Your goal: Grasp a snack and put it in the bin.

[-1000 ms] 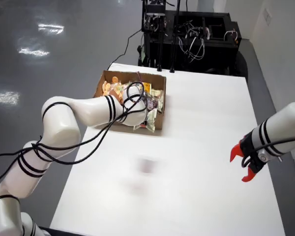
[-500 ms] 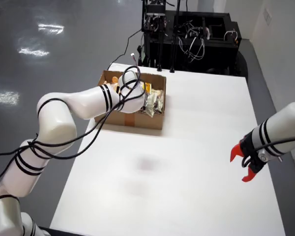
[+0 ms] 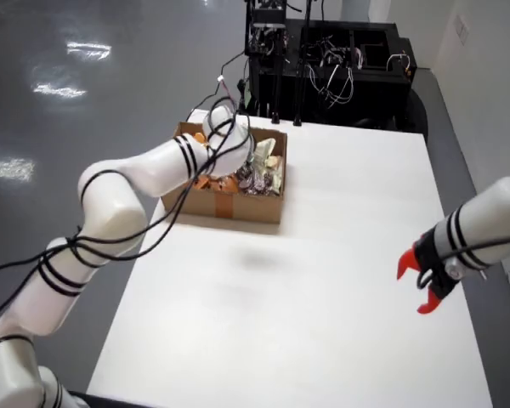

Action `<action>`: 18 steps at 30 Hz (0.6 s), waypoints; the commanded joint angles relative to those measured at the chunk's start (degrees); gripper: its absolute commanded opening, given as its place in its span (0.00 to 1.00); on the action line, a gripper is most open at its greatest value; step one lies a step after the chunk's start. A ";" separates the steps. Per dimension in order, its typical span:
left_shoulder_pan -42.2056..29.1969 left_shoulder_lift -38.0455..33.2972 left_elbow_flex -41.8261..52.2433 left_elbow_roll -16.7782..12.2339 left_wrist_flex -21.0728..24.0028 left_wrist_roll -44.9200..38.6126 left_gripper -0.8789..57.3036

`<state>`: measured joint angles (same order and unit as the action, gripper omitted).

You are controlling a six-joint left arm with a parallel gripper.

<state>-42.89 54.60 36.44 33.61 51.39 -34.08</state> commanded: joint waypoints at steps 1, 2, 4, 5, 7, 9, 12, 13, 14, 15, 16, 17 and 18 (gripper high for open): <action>1.64 0.40 0.63 -0.57 -2.10 3.27 0.01; 2.05 0.45 0.95 -0.67 -2.65 3.82 0.01; 2.86 0.56 1.70 -0.90 -3.85 4.56 0.01; 3.25 0.62 2.11 -1.01 -4.54 4.77 0.01; 3.97 0.85 2.75 -1.22 -6.01 5.04 0.01; 4.62 1.23 3.15 -1.36 -7.61 5.21 0.01; 5.50 1.92 3.42 -1.53 -10.15 5.32 0.01; 5.77 2.19 3.43 -1.56 -10.93 5.40 0.02; 6.02 2.47 3.38 -1.59 -11.64 5.51 0.02; 6.28 2.76 3.25 -1.63 -12.24 5.67 0.04; 6.54 3.07 3.05 -1.68 -12.72 5.85 0.05; 6.78 3.36 2.83 -1.74 -13.11 6.07 0.07; 7.04 3.62 2.62 -1.79 -13.47 6.27 0.09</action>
<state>-36.29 57.67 39.61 31.95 38.63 -28.10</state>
